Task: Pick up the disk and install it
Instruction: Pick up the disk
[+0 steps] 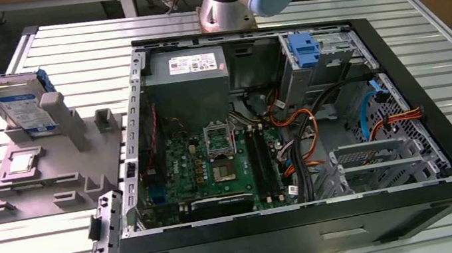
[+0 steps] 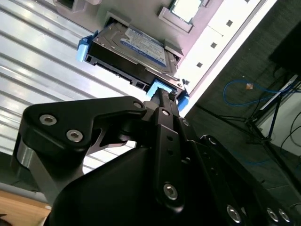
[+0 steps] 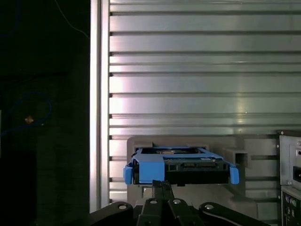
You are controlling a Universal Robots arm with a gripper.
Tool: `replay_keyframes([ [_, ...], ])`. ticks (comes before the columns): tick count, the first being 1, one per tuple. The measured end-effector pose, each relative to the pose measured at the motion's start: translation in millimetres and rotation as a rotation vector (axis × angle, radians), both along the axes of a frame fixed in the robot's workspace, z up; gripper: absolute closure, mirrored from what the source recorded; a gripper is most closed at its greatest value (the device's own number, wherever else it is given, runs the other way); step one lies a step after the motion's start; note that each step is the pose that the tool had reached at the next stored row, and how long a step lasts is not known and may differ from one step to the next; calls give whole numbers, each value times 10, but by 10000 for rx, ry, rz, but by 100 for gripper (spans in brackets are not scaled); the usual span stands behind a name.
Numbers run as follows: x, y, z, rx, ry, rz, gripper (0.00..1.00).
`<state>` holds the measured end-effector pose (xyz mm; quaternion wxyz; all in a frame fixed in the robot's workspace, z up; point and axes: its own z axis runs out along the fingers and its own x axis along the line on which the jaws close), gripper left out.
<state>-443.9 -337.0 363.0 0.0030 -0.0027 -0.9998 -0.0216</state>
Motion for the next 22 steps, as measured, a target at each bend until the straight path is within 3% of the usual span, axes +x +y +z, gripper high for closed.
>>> replay_keyframes([
  [22,0,0,-3,0,0,3786,90],
])
